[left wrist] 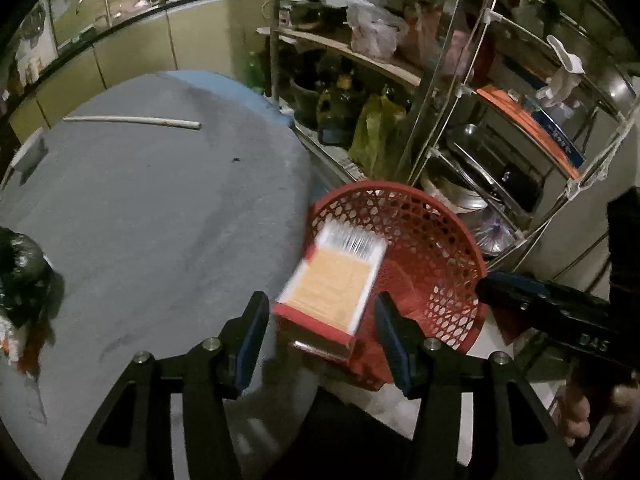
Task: Collect trash
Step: 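Carry the red bag and orange box to the red basket and release both, then grasp the black trash bag with the right tool while the left tool approaches the clear tray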
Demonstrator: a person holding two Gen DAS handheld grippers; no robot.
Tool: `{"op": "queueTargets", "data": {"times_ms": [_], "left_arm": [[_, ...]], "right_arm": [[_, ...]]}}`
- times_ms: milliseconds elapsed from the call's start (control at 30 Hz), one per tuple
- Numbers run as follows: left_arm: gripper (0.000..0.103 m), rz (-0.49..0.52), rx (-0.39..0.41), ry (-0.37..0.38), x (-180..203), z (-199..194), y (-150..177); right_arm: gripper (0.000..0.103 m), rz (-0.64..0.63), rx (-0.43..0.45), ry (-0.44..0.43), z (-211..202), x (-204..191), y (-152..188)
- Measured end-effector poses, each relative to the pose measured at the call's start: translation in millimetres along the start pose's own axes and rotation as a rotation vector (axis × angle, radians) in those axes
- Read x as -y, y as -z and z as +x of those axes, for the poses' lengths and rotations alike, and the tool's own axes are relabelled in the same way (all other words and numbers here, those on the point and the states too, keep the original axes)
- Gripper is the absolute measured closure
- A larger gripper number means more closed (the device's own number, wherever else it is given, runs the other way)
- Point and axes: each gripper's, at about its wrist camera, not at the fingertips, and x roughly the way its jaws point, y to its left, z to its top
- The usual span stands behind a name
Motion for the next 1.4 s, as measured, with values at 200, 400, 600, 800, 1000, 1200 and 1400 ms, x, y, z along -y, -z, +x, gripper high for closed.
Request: {"op": "queueTargets", "data": {"times_ms": [200, 400, 600, 800, 1000, 1200, 1400], "left_arm": [[0.048, -0.03, 0.016, -0.027, -18, -18, 18], [0.047, -0.098, 0.07, -0.124, -61, -63, 64], [0.042, -0.289, 0.149, -0.29, -135, -118, 124], [0.041, -0.472, 0.172, -0.442, -208, -151, 173], [0.04, -0.585, 0.192, -0.438, -243, -161, 197], [0.036, -0.613, 0.202, -0.399, -253, -155, 199], [0.036, -0.628, 0.206, -0.377, -260, -156, 209]], "right_arm": [[0.048, 0.004, 0.063, 0.0, -11, 2, -9], [0.048, -0.041, 0.052, -0.034, 0, -28, -11], [0.048, -0.146, -0.013, -0.086, 30, -88, -9], [0.048, -0.269, -0.094, -0.194, 64, -169, -3], [0.048, -0.343, -0.189, -0.304, 97, -247, 4], [0.047, -0.304, -0.278, -0.363, 144, -306, -2], [0.046, -0.211, -0.352, -0.351, 200, -347, -7]]}}
